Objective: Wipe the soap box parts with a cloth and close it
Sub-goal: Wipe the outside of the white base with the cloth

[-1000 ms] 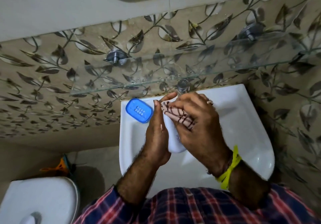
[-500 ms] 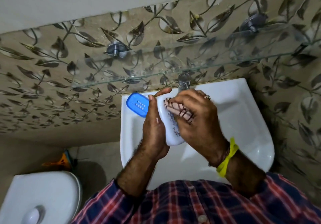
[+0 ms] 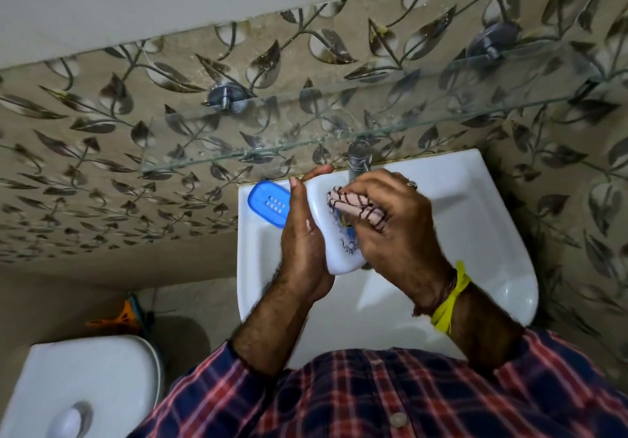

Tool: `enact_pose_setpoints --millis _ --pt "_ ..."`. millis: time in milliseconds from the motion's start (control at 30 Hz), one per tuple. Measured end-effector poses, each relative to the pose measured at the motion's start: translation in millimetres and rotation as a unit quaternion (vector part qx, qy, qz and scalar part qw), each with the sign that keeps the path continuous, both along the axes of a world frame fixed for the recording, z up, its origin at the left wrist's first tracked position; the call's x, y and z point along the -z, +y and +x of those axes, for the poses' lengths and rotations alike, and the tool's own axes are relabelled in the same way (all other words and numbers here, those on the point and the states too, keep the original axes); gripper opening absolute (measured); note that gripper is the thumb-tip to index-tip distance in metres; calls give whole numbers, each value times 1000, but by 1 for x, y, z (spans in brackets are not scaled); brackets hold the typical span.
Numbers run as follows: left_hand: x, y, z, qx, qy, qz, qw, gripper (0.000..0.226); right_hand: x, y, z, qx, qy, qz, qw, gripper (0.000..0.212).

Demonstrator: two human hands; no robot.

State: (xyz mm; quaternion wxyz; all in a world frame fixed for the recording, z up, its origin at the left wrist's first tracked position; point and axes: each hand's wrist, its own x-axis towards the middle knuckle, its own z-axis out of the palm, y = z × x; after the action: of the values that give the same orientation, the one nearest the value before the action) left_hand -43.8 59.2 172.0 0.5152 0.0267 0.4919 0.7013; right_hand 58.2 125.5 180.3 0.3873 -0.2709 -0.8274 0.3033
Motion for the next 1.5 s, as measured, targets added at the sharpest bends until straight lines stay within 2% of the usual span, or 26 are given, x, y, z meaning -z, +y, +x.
enact_pose_setpoints --millis 133,267,400,533,633,700,800,933,1033,1167,1333,1433,1500 --pt "1 0 -5 -13 35 15 999 66 5 -16 6 -70 7 47 996 29" --pt "-2 0 -1 2 18 -3 1000 69 5 -5 5 -8 10 8 1000 26" --pt "-1 2 -7 -6 33 13 999 61 8 -17 12 -73 10 44 996 25" --pt "-6 3 -1 11 21 20 1000 80 7 -7 8 -12 9 -7 1000 24" --pt "-4 5 -8 -4 54 37 998 62 10 -16 13 -56 19 40 997 23" --pt "1 8 -10 -14 64 40 997 55 11 -16 15 -51 19 36 998 24" --pt "4 13 -9 -11 51 45 998 56 9 -11 10 -12 33 5 999 24" --pt "-6 18 -9 -12 51 57 997 54 15 -20 18 -57 13 47 997 20" --pt "-7 20 -8 -18 50 47 998 54 13 -11 15 -10 34 18 999 18" --pt "-8 22 -13 -15 58 50 997 59 17 -17 22 -52 42 57 996 17" --pt "-8 23 -12 -13 73 51 996 59 18 -13 26 10 38 -7 999 18" --pt "-8 26 -16 -26 62 63 996 58 18 -16 24 -28 40 22 999 17" --pt "-9 27 -17 -37 66 57 996 58 19 -16 26 -21 34 22 999 19"
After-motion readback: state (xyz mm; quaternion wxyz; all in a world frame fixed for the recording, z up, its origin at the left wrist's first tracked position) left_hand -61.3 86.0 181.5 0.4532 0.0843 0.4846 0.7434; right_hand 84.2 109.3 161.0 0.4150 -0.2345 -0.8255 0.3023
